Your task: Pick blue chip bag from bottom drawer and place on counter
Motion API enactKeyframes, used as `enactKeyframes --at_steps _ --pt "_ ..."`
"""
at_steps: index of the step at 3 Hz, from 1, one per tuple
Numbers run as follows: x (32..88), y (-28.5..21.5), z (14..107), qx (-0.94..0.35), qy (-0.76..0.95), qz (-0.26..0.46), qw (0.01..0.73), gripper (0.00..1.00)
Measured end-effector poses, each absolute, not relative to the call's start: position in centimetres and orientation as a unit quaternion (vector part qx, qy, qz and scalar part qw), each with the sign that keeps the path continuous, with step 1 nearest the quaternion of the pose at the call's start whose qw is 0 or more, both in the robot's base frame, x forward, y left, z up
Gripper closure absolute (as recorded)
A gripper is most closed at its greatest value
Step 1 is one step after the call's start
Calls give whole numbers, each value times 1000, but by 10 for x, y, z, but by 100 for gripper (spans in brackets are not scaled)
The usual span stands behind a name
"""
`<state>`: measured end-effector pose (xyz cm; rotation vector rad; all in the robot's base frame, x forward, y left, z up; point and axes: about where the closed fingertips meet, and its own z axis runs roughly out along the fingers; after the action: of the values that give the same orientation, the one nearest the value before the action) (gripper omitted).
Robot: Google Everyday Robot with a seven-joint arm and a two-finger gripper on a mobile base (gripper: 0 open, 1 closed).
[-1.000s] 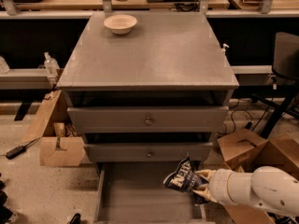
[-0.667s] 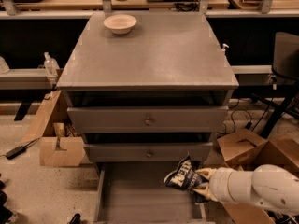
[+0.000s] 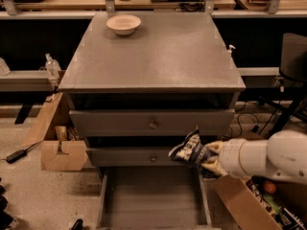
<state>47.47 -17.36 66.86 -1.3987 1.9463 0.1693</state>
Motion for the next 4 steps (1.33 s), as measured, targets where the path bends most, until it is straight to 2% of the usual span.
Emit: enactKeyframes --at_steps 2,4 --pt "546 -159 820 -546 747 4 379 100" --pt "613 -113 943 -572 708 -69 409 100"
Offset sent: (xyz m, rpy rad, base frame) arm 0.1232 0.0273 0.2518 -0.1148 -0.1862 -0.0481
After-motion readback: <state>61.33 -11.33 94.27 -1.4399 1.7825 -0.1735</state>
